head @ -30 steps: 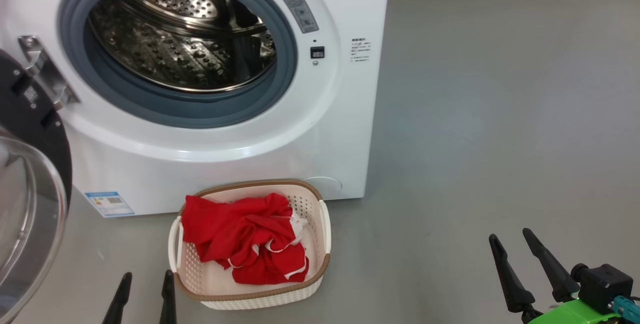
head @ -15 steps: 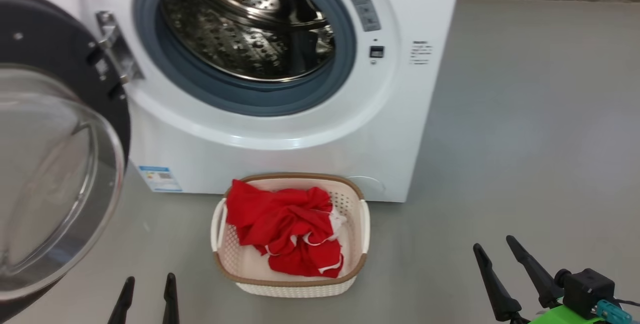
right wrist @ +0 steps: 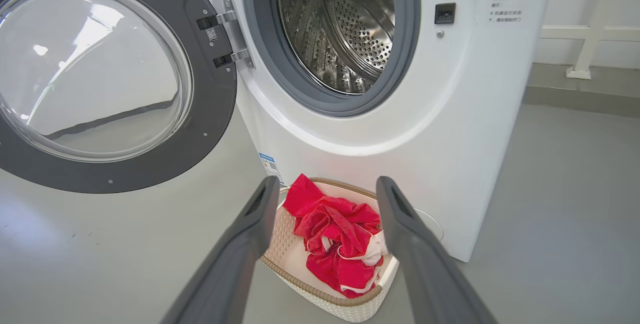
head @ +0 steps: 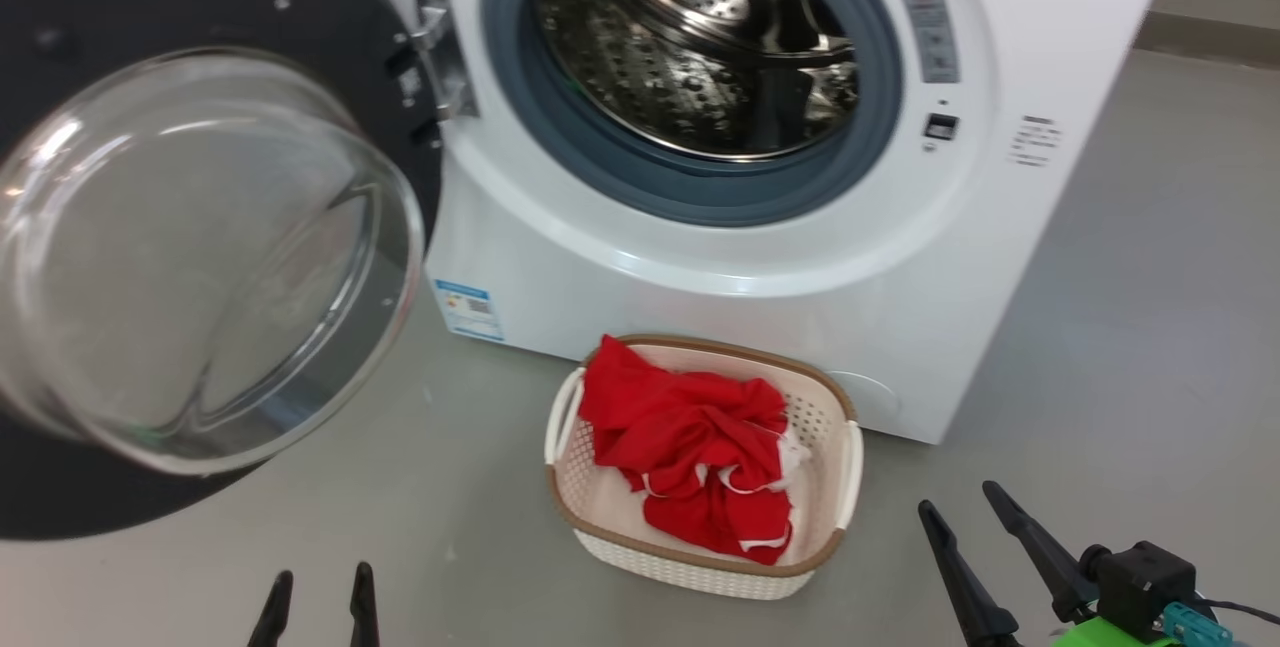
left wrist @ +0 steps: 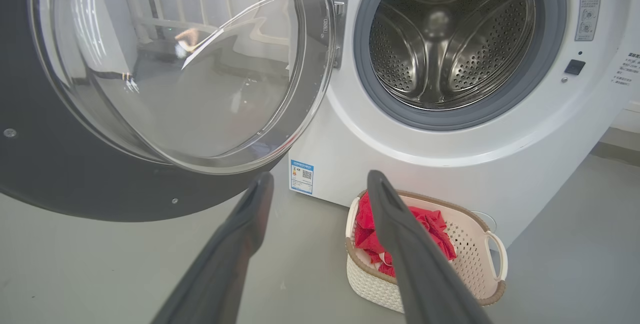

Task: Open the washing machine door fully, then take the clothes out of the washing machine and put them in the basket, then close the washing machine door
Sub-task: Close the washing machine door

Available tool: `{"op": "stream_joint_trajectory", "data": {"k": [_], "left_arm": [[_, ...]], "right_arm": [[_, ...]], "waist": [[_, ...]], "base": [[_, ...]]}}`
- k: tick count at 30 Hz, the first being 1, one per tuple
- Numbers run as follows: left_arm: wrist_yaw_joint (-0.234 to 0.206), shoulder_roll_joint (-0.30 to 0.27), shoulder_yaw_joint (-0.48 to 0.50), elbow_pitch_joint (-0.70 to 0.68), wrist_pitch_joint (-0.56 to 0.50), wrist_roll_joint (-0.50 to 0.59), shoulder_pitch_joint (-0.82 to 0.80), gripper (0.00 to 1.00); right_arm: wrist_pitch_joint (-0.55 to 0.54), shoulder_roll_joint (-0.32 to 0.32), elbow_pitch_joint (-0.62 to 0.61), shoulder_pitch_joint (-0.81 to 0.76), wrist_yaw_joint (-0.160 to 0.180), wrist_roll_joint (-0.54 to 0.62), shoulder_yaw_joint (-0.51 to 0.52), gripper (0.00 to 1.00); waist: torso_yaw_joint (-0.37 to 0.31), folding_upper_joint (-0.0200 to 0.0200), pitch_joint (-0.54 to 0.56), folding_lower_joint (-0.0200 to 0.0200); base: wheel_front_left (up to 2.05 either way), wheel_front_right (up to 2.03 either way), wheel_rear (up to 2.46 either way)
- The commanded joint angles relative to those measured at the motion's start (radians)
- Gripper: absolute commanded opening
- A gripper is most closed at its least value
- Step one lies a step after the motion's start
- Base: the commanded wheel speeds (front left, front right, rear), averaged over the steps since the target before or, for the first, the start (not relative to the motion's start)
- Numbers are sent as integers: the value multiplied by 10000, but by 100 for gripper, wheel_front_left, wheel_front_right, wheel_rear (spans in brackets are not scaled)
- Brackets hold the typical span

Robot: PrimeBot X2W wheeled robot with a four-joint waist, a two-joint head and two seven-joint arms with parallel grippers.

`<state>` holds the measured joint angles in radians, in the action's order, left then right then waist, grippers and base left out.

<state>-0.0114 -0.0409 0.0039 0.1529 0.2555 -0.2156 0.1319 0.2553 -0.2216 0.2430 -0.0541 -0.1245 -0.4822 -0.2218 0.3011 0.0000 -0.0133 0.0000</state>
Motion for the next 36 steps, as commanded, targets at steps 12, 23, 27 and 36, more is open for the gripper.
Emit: {"op": "stream_joint_trajectory", "data": {"k": [12,23,27,36], "left_arm": [[-296,-93,42,-76,63,-321,33,100],[-463,-93,112,-202,63,-524,200,100],[-519,-93,75,-279,63,-571,265,100],[-534,-93,39,-389,63,-613,248,100]], "right_arm": [[65,-52,-124,486,-62,-37,-564,100],[65,-145,-38,738,-62,-99,-947,100],[65,-185,10,806,-62,-133,-1037,100],[65,-206,24,840,-62,-182,-1089,100]], "waist": [[1777,0,183,0],[2007,0,155,0],[2010,0,154,0],[2001,0,171,0]], "base": [[0,0,0],[0,0,0],[0,0,0],[0,0,0]]}}
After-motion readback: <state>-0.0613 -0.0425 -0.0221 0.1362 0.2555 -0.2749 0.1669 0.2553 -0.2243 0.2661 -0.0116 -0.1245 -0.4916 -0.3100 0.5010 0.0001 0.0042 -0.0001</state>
